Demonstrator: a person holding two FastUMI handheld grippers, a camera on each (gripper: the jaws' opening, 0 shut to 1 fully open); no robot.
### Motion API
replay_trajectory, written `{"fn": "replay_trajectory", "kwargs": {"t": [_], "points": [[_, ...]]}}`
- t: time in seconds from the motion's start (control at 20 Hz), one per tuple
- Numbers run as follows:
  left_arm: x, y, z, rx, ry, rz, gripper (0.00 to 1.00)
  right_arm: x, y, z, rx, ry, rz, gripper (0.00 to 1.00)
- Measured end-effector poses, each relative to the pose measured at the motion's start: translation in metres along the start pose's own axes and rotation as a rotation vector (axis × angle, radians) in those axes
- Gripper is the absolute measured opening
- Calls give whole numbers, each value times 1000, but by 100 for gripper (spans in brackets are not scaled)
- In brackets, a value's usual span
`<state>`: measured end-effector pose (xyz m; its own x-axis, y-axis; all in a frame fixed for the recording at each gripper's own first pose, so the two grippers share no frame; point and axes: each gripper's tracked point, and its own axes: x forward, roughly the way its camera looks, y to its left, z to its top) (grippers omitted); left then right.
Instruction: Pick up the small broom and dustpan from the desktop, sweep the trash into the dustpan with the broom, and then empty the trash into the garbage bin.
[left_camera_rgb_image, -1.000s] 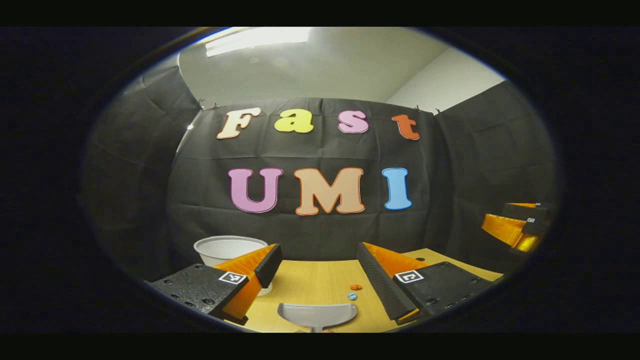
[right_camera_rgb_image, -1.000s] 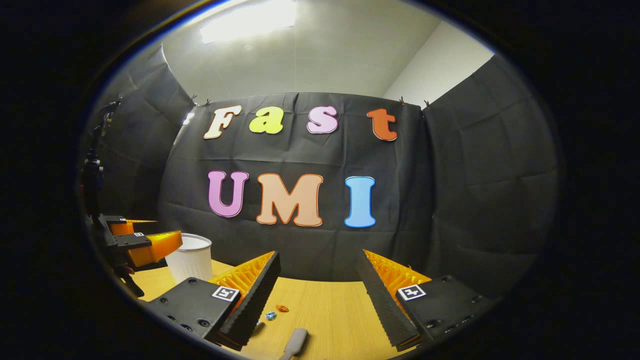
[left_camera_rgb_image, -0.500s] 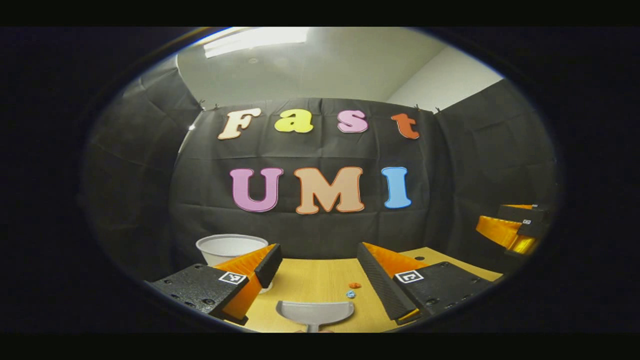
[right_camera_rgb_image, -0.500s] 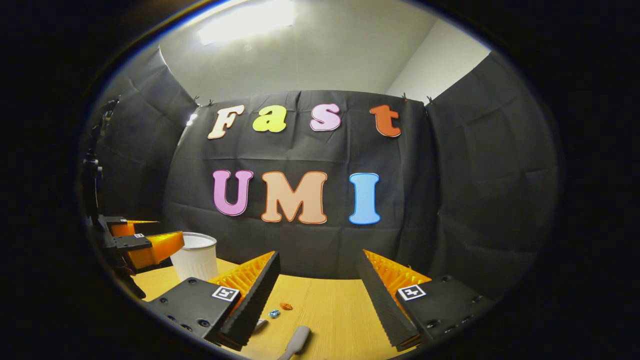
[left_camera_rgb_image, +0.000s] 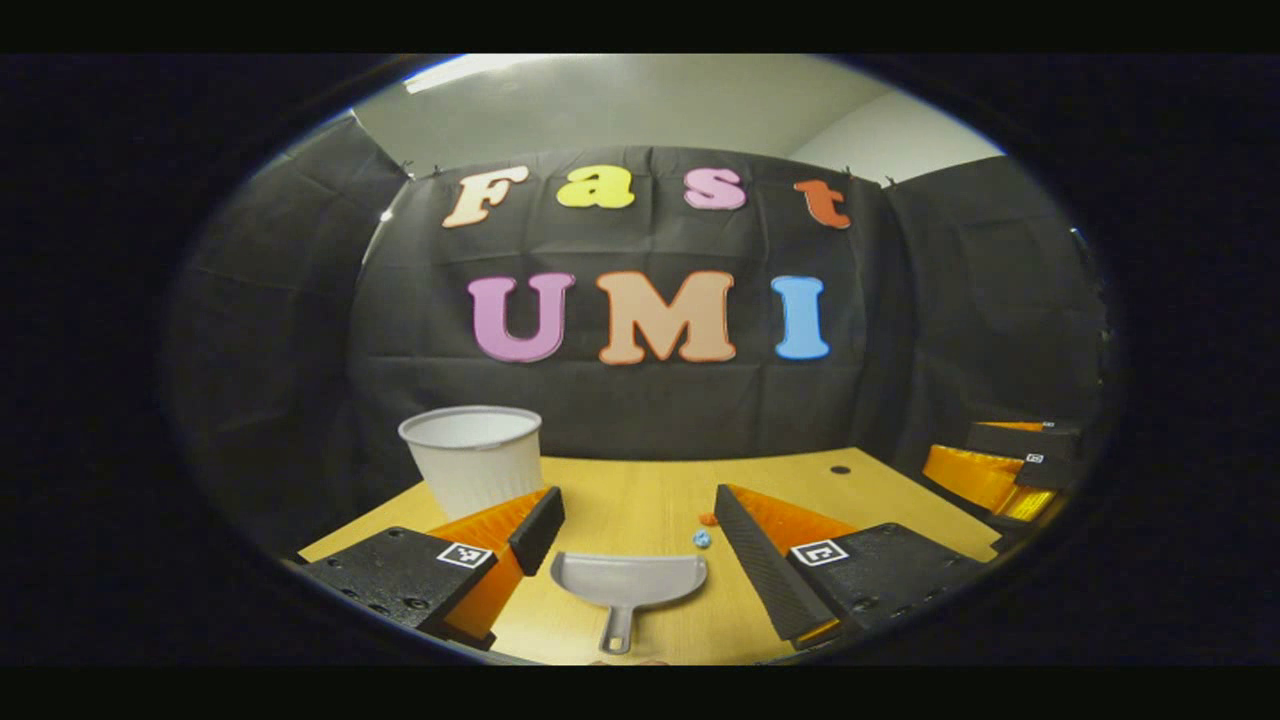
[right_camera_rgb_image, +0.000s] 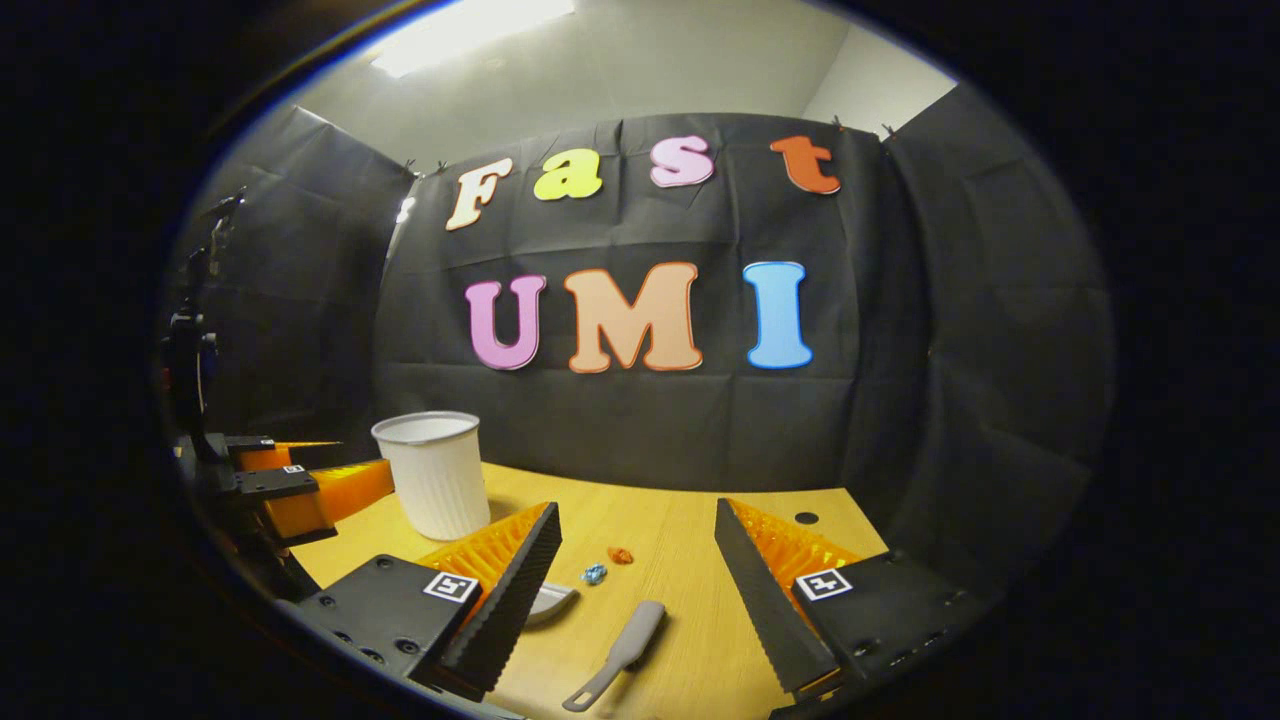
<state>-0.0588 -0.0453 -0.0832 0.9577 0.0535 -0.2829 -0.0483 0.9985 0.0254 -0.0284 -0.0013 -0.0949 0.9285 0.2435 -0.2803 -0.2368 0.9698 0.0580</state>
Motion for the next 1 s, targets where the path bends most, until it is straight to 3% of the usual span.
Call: {"fn": "replay_trajectory", "kwargs": {"t": [0.2, 0.55, 0.9, 1.0], "points": [[-1, 3, -75, -39, 204, -15, 93, 7, 22, -61, -82, 185, 74, 99], [1, 17, -192, -62, 553, -26, 94, 28, 25, -150, -98, 505, 55, 100], [16, 23, -246, -48, 719, -68, 95, 36, 28, -214, -67, 739, 38, 100], [22, 28, -253, -42, 743, -74, 89, 38, 30, -225, -56, 792, 28, 98]]}}
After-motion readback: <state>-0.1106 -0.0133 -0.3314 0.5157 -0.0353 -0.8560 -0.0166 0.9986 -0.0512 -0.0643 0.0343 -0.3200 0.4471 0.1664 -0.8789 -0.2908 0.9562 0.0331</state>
